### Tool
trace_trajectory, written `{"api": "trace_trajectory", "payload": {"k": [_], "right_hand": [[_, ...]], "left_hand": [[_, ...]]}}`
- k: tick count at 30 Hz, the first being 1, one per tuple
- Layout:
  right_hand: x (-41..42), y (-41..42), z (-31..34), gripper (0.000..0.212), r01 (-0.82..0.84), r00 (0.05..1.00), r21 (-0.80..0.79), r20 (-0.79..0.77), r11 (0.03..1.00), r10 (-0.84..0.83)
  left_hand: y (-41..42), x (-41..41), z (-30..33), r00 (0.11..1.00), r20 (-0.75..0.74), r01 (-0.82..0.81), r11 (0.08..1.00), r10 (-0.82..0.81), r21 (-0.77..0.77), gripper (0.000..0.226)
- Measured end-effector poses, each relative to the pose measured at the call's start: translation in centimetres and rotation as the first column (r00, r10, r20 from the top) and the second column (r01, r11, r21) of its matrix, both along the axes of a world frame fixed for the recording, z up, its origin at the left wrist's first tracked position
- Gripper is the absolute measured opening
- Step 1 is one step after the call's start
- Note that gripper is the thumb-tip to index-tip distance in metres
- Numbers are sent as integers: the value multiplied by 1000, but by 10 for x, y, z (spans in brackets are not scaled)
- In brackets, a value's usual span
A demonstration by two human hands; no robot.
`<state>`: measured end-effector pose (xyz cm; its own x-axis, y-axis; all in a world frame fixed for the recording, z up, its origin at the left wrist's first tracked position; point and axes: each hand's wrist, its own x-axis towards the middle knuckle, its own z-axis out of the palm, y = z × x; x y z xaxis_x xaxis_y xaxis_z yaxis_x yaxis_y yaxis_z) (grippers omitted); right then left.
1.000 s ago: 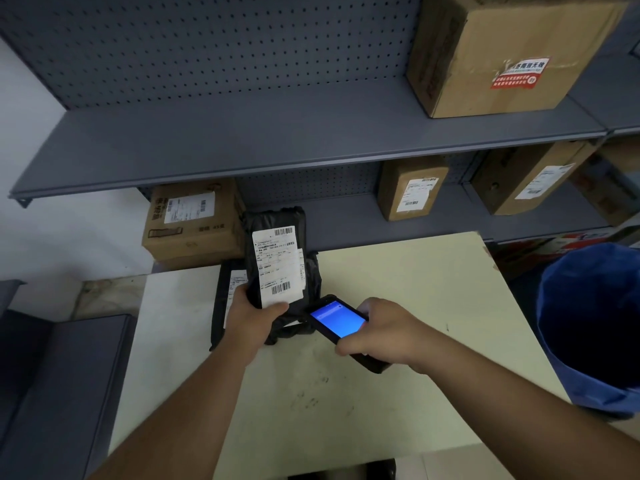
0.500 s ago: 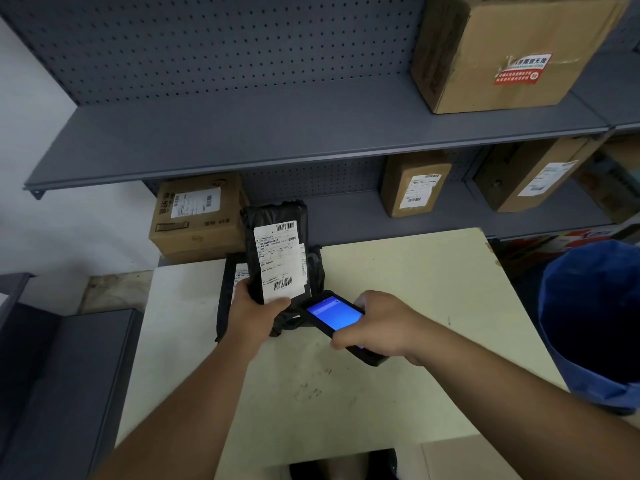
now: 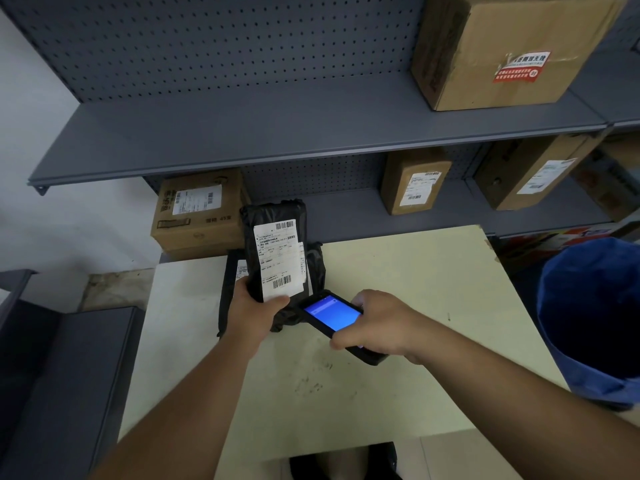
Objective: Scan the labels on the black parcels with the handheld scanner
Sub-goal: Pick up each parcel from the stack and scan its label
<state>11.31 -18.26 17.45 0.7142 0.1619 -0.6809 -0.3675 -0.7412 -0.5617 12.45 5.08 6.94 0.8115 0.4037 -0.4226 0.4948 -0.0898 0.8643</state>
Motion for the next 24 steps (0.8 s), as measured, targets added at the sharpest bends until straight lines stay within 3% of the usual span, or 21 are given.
{"api": "trace_trajectory", "payload": {"k": [24], "right_hand": [[1, -34, -7, 54, 92, 994, -48, 58, 995, -89]], "left_hand": [[-36, 7, -13, 996, -77, 37, 998, -41, -55, 63]]}}
